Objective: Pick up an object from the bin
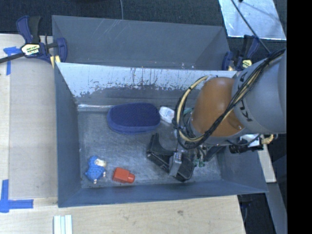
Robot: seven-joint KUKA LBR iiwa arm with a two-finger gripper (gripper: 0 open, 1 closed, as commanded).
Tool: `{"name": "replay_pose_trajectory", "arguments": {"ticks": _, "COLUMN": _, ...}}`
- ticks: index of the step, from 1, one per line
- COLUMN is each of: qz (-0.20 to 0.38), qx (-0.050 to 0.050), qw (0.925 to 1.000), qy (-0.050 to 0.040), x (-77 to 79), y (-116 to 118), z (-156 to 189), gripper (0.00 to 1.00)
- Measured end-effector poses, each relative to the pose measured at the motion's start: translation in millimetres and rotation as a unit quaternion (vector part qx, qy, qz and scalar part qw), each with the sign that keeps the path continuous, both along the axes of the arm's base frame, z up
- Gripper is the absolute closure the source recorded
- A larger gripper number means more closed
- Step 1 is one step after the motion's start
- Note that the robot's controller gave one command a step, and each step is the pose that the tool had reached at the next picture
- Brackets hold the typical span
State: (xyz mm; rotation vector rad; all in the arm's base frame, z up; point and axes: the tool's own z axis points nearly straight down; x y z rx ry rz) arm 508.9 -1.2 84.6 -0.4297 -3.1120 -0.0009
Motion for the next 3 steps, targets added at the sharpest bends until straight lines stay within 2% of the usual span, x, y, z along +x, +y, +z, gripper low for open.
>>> {"name": "replay_pose_trajectory", "arguments": {"ticks": 1, "qz": 0.002, "qx": 0.003, "qw": 1.0, "qy": 0.0039, "x": -0.3, "y": 3, "z": 2, "gripper": 1.0}}
{"name": "replay_pose_trajectory", "arguments": {"ticks": 2, "qz": 0.0, "qx": 0.0, "qw": 1.0, "qy": -0.0027, "x": -9.7, "y": 5, "z": 105, "gripper": 1.0}}
{"name": "replay_pose_trajectory", "arguments": {"ticks": 3, "qz": 0.178, "qx": -0.001, "qw": 0.9841, "qy": -0.0009, "x": 11.7, "y": 6, "z": 193, "gripper": 1.0}}
